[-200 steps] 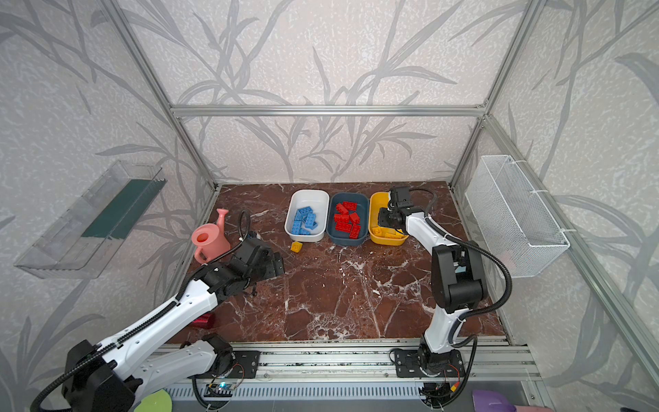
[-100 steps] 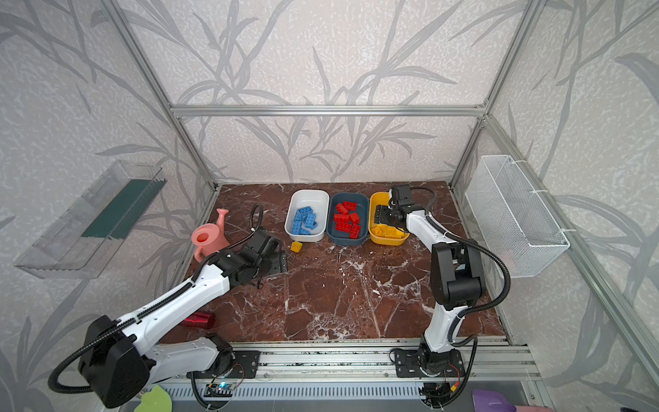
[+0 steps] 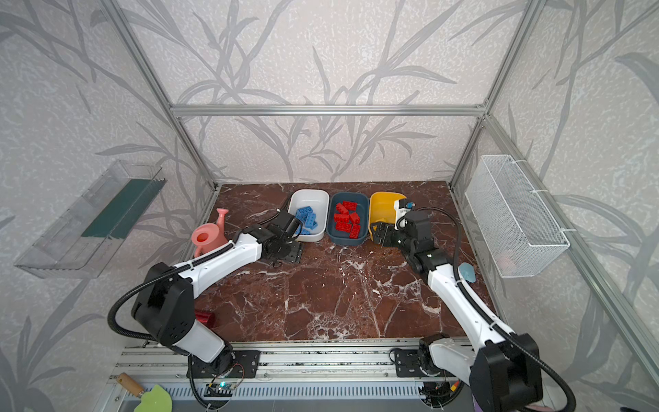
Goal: Sort the legos into containers by color
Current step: Pick up the lego from the center of the table.
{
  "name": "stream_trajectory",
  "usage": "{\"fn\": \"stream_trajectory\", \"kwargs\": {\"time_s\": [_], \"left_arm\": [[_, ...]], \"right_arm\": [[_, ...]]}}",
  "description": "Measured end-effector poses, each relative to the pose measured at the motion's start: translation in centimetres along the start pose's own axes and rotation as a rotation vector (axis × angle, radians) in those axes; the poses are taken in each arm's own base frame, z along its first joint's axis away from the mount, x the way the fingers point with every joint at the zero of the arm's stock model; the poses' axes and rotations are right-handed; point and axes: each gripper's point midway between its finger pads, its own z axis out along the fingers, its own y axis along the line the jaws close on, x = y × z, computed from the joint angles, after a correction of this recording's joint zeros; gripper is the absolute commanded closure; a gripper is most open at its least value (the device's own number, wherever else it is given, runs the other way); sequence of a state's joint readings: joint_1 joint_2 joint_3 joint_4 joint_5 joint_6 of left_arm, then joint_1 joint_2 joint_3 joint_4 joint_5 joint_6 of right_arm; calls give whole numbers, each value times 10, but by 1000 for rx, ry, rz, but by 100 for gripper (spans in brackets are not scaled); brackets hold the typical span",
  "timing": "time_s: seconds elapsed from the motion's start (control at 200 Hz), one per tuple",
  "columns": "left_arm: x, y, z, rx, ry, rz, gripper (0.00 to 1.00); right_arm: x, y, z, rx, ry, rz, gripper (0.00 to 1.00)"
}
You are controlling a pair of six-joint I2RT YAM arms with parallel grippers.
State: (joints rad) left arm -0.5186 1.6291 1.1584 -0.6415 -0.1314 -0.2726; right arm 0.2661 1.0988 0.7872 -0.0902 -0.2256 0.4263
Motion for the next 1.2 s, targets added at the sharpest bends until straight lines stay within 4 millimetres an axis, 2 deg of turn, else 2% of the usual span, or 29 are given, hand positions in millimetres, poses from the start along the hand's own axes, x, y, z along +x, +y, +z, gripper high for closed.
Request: {"fn": "stream_trajectory", "kwargs": {"time_s": [0.18, 0.275, 0.425, 0.585, 0.83, 1.06, 1.2], "left_arm": [[-1, 17, 38, 22, 57, -11, 25], [-2, 21, 54, 33, 69, -7, 25], [-2, 13, 72, 80, 78, 10, 25], [-8, 4, 79, 135, 61, 23, 25], [-23, -3, 89, 165, 41, 37, 33], [-27, -6, 91, 179, 35, 47, 55], [-26, -6, 90, 181, 35, 55, 65]], "right_arm": [[21, 14, -25, -64, -33, -15, 19], [22, 18, -34, -85, -57, -11, 19], [17, 24, -38, -109, -83, -11, 19], [20, 26, -31, -117, -66, -8, 19], [28, 25, -21, -111, -30, -4, 19], [29, 26, -18, -113, -30, -7, 19], [30, 26, -17, -110, -25, -8, 19]]}}
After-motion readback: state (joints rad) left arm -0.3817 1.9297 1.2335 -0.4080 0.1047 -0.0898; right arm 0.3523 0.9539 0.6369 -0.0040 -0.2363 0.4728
